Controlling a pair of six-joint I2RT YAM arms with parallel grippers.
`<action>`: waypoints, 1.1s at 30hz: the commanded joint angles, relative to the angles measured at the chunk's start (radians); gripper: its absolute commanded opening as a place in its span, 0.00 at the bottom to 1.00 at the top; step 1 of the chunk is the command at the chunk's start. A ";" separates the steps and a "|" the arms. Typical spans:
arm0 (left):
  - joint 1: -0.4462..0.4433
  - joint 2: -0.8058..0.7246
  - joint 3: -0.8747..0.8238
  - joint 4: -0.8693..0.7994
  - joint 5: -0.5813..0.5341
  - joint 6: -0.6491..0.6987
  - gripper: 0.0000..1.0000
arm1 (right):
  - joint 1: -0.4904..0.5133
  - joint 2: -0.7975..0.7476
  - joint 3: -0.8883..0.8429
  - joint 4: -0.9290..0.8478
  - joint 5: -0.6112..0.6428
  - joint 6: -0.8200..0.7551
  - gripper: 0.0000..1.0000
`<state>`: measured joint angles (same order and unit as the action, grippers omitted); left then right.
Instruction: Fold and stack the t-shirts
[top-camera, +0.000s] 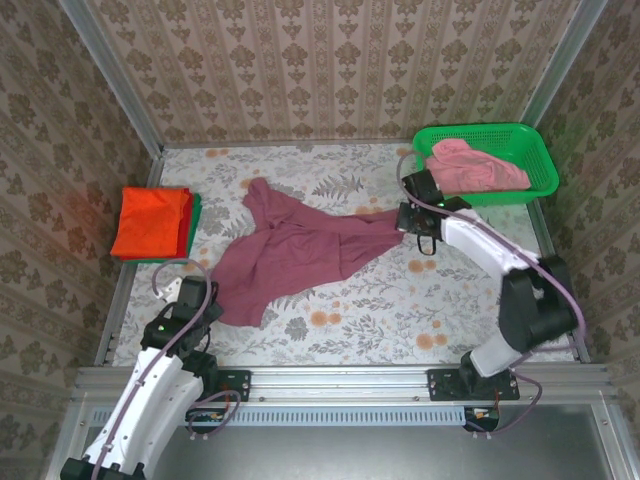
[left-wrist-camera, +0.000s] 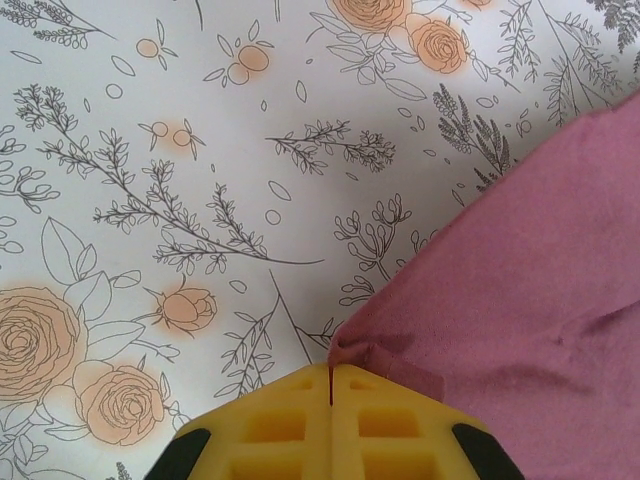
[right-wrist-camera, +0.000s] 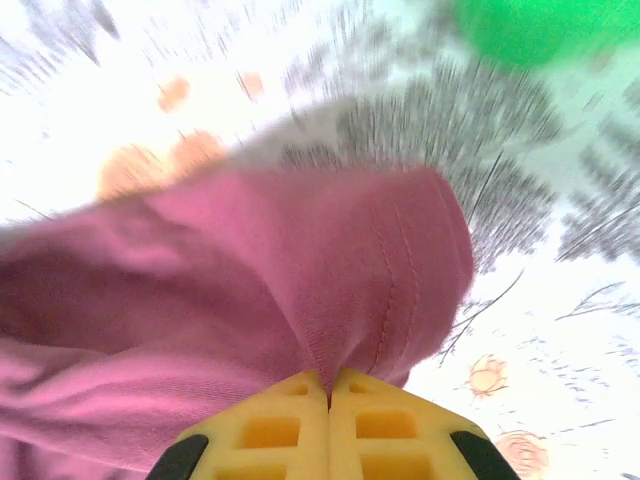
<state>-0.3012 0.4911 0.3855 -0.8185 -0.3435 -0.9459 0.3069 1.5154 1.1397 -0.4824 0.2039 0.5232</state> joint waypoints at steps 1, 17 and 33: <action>0.015 -0.006 -0.002 0.014 0.000 0.027 0.00 | 0.002 -0.072 0.080 -0.040 0.076 -0.026 0.00; 0.047 0.014 -0.046 0.068 0.079 0.003 0.00 | -0.063 0.662 0.970 -0.129 0.001 -0.138 0.53; 0.095 0.145 0.027 0.380 0.200 0.415 1.00 | -0.066 0.003 -0.052 0.342 -0.206 -0.118 0.92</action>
<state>-0.2382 0.5621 0.3710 -0.5739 -0.2150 -0.6926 0.2367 1.5929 1.1988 -0.2466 0.0841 0.3794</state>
